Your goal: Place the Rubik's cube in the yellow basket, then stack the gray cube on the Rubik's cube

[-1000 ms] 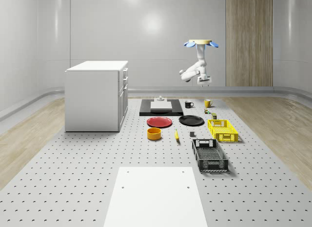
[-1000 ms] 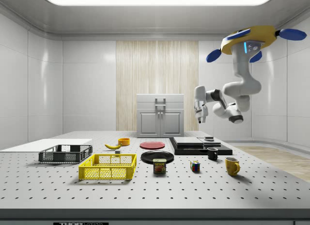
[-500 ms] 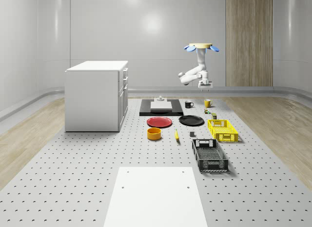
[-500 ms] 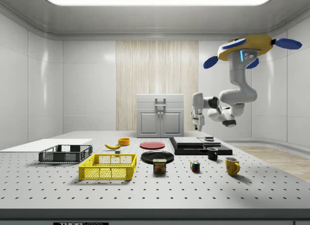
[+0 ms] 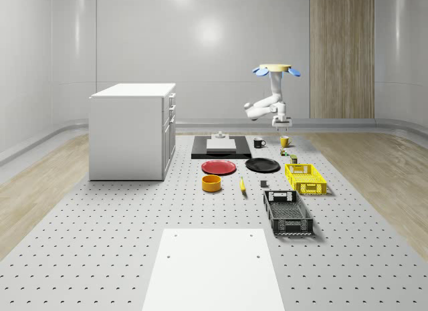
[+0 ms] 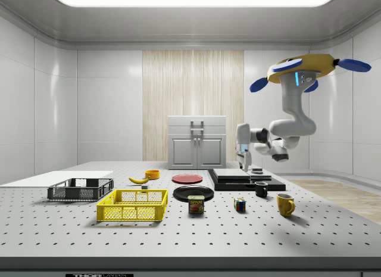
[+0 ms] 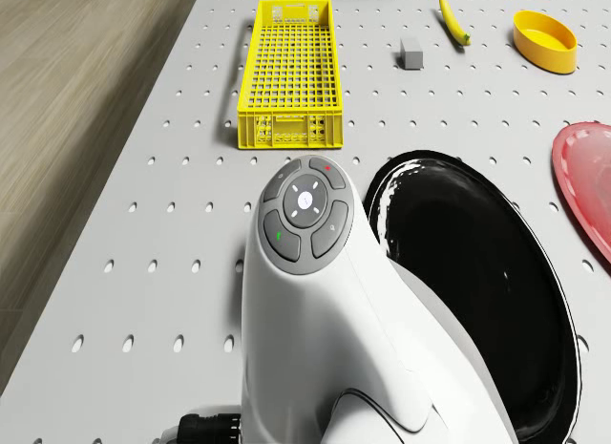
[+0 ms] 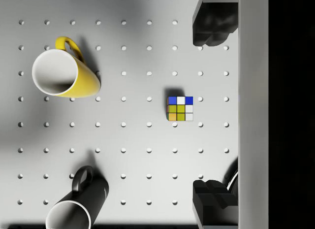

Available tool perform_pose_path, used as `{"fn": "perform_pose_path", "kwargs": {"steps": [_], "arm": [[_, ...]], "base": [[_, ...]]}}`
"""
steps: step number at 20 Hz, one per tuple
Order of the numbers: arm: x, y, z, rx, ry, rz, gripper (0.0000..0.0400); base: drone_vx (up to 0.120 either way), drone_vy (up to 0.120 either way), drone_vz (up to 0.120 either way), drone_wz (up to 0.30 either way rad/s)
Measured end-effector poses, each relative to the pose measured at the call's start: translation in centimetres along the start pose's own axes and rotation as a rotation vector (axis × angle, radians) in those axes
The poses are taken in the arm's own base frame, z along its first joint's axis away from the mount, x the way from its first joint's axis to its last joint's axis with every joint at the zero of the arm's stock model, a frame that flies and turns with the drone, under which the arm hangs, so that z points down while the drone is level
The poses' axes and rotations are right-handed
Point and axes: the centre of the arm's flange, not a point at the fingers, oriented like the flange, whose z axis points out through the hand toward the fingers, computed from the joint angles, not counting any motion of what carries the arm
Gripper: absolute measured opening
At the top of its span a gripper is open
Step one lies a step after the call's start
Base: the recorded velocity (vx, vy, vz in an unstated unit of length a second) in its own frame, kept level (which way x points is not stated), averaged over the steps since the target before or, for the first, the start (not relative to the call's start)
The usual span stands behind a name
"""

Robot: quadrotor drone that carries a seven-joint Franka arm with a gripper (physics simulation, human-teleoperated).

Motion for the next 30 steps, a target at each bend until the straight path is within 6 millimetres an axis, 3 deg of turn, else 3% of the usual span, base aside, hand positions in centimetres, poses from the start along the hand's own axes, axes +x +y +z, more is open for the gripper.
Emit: {"fn": "perform_pose_path", "kwargs": {"steps": [24, 30], "arm": [[0.0, 0.0, 0.0, -0.002, 0.002, 0.000, 0.0400], [0.0, 0.0, 1.1, -0.002, 0.002, 0.000, 0.0400]], "base": [[0.015, 0.007, -0.120, 0.000], [0.000, 0.000, -0.013, 0.000]]}}
